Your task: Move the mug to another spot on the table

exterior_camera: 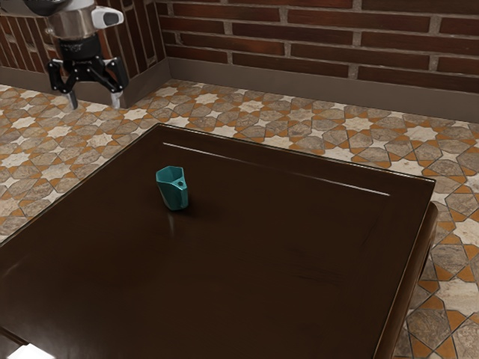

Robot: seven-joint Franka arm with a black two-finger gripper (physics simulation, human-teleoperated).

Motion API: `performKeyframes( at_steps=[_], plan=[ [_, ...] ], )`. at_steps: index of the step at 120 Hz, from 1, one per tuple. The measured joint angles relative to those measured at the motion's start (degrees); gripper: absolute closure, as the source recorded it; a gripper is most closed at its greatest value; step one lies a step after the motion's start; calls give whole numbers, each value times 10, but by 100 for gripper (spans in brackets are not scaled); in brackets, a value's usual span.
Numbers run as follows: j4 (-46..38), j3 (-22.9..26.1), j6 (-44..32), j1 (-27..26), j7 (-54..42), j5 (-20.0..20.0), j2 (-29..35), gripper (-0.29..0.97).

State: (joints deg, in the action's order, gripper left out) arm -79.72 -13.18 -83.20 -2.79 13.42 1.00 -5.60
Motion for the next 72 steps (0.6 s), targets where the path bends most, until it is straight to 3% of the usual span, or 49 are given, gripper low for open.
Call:
performKeyframes(
  at_steps=[16,31,43,72],
  plan=[
    [22,5,-21,-4,-2,2,-10,0],
    [28,8,-57,-72,50,10,-33,0],
    [25,8,-65,-117,133,45,-68,0],
    [23,6,-122,-125,376,137,-176,0]
  ],
)
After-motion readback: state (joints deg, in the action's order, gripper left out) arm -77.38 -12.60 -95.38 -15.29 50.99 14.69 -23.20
